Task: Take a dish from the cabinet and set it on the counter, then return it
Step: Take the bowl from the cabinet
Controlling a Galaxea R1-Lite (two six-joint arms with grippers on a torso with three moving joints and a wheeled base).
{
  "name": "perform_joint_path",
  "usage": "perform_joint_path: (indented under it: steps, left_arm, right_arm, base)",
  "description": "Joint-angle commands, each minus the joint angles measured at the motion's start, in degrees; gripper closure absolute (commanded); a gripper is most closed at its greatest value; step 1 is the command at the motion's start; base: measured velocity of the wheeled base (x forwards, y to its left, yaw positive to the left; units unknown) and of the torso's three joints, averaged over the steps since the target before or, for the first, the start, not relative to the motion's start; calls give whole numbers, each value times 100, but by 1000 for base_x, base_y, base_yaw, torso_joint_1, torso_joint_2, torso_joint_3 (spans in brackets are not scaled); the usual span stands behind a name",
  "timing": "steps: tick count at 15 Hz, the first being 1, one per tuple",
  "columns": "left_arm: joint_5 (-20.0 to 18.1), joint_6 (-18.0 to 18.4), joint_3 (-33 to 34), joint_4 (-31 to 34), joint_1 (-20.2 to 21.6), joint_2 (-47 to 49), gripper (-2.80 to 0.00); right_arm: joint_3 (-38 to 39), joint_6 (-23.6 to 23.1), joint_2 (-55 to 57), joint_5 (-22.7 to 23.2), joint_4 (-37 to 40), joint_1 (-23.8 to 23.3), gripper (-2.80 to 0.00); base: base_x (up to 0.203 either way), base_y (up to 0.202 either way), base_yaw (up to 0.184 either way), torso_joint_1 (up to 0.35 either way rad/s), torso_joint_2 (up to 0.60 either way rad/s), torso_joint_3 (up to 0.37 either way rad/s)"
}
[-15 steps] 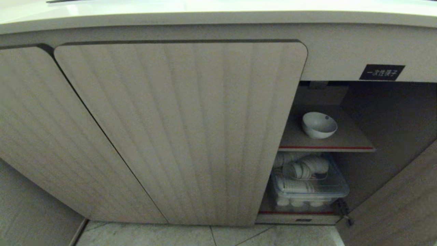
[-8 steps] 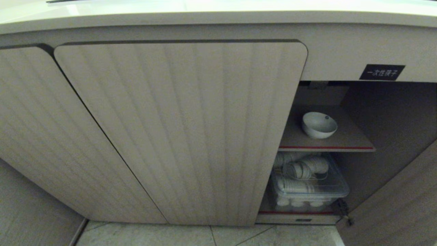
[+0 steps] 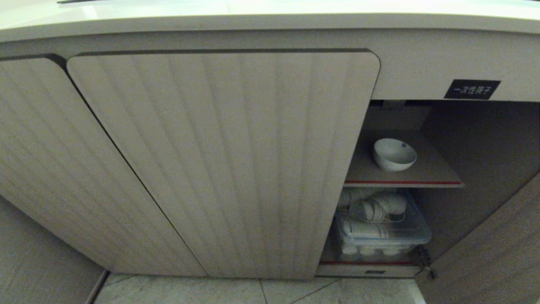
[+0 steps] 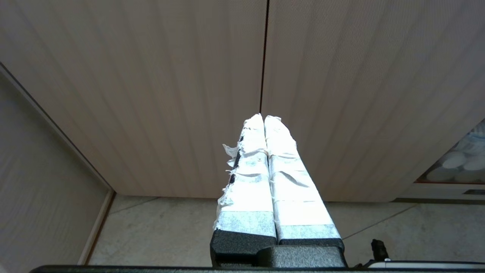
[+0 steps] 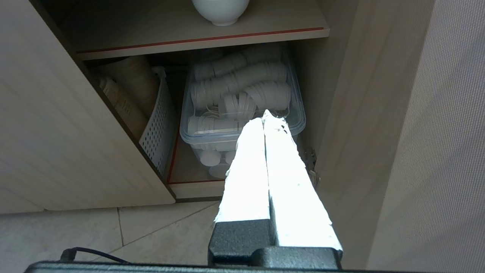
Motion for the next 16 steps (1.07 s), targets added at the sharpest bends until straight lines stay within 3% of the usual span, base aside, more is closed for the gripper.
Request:
perform_joint_path:
  steps: [1,16]
  left_arm:
    - [0,-3,-2,-2,-1,-2,0]
    - [0,-3,-4,-2,-1,-2,0]
  right_arm:
    - [0,2,7,-4,5,0,0]
    - [0,2,7,-4,5,0,0]
  base:
    - [0,0,0,0,0,0]
    - [0,0,0,0,0,0]
